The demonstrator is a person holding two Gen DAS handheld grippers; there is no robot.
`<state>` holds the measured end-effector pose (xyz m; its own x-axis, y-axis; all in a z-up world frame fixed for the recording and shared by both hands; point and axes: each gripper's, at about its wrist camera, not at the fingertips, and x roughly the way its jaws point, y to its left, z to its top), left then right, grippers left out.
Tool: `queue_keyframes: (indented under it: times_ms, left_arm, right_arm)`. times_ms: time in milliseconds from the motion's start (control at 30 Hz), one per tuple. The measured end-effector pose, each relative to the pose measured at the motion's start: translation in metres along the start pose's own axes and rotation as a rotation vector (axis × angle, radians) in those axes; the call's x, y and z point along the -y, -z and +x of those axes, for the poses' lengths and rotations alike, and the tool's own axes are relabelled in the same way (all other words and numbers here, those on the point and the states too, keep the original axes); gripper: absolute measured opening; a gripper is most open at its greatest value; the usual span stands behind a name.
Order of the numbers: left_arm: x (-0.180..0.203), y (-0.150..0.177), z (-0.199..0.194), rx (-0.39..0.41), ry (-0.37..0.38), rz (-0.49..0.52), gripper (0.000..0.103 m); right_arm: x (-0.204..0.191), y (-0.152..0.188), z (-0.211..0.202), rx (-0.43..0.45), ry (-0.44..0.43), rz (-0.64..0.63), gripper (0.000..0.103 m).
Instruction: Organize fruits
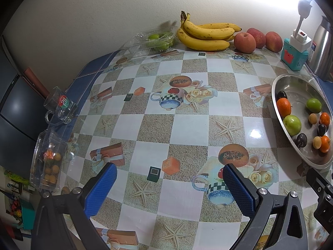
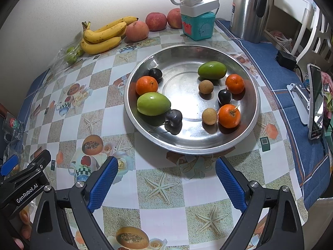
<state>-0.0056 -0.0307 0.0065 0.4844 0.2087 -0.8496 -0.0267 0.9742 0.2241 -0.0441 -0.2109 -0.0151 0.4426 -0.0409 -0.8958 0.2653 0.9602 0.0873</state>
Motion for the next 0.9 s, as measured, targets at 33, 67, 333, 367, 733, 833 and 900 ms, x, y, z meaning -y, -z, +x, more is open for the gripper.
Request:
queue_keyframes:
  times_ms: [33, 67, 333, 367, 733, 833, 900]
  left_arm:
    - [-0.0001, 0.0001, 0.0002, 0.000, 0.000, 0.000, 0.103]
    - [-0.0002, 0.0001, 0.0002, 0.000, 0.000, 0.000, 0.103]
    - [-0.0002, 0.0001, 0.0007, -0.001, -0.001, -0.001, 0.103]
    - [-0.0002, 0.0001, 0.0008, -0.001, -0.002, -0.001, 0.103]
    - [0.0007, -0.0002, 0.0019, -0.001, -0.003, 0.000, 0.103]
    - [0.0013, -0.0004, 0.0020, -0.004, -0.002, 0.001, 0.103]
    - [0.0016, -0.0004, 0.0018, -0.003, -0.002, 0.000, 0.103]
  right_arm:
    - [0.0003, -0.0004, 0.0003, 0.000, 0.000, -0.001, 0.095]
    - [0.0004, 0.0000, 0.0006, -0.001, -0.001, -0.002, 0.095]
    - [0.0006, -0.0003, 0.0006, -0.001, -0.001, -0.002, 0.095]
    - [0.0006, -0.0006, 0.0005, -0.001, -0.001, -0.002, 0.095]
    - [0.0005, 0.0000, 0.0011, -0.003, -0.002, -0.003, 0.095]
    - [0.0004, -0.0002, 0.0012, -0.004, -0.002, -0.004, 0.095]
    - [0.0003, 0.0001, 0.0011, -0.004, -0.002, -0.004, 0.095]
